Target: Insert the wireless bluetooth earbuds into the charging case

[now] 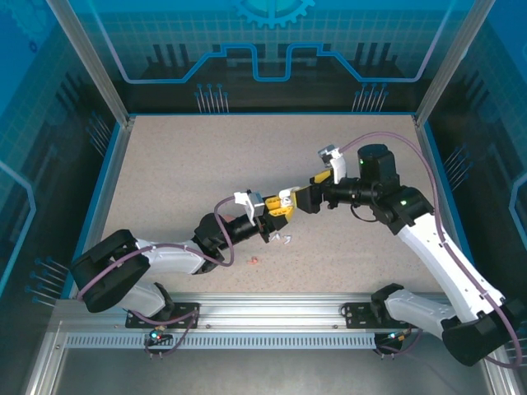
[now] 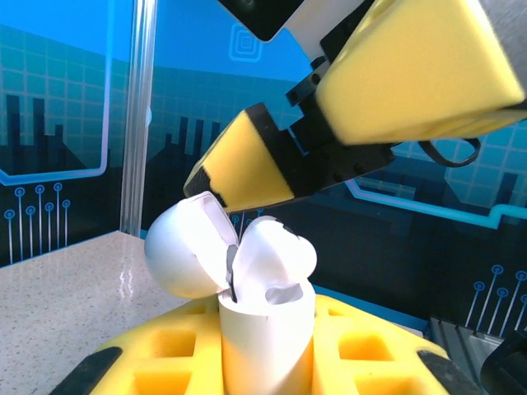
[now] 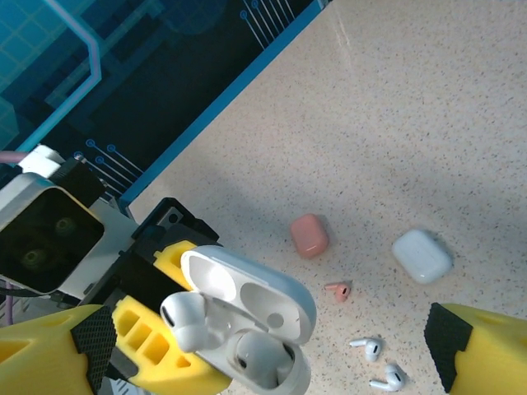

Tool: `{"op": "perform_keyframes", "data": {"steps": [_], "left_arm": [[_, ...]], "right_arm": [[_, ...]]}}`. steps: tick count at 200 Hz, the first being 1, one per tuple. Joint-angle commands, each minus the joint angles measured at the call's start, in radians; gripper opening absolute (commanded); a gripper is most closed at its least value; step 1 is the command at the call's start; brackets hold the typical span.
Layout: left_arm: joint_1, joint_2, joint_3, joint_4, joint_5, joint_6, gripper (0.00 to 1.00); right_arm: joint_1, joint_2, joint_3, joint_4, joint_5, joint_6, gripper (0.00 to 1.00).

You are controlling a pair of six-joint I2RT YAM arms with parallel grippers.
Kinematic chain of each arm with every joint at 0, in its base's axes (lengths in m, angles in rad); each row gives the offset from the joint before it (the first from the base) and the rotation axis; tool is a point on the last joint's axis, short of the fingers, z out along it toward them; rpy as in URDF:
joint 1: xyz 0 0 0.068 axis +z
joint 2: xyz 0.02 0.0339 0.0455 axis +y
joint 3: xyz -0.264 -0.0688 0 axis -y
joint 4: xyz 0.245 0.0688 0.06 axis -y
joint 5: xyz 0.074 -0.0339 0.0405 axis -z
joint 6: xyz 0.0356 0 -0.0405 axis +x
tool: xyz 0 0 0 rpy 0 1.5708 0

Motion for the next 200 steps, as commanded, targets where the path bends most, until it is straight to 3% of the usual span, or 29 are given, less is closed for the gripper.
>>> {"op": "perform_keyframes", "data": {"steps": [1, 101, 123, 155, 200], "left_arm": [[0.010, -0.013, 0.030, 0.060, 0.033, -0.027, 0.00], [0.009, -0.003, 0.034, 0.055, 0.025, -0.025, 0.00], [0.009, -0.001, 0.033, 0.056, 0.023, -0.022, 0.00], [0.009, 0.003, 0.034, 0.060, 0.025, -0.024, 0.00], [0.010, 0.004, 0.038, 0.060, 0.024, -0.025, 0.00]], "right_arm": [[0.014, 0.016, -0.017, -0.002, -0.029, -0.015, 1.00], [0.032, 0.059, -0.032, -0.028, 0.043, -0.037, 1.00], [0.024, 0.036, -0.015, -0.030, 0.013, -0.044, 1.00], [-0.016, 0.000, -0.047, 0.057, -0.140, 0.033, 1.00], [-0.008, 0.008, -0.056, 0.019, -0.125, 0.023, 1.00]]}}
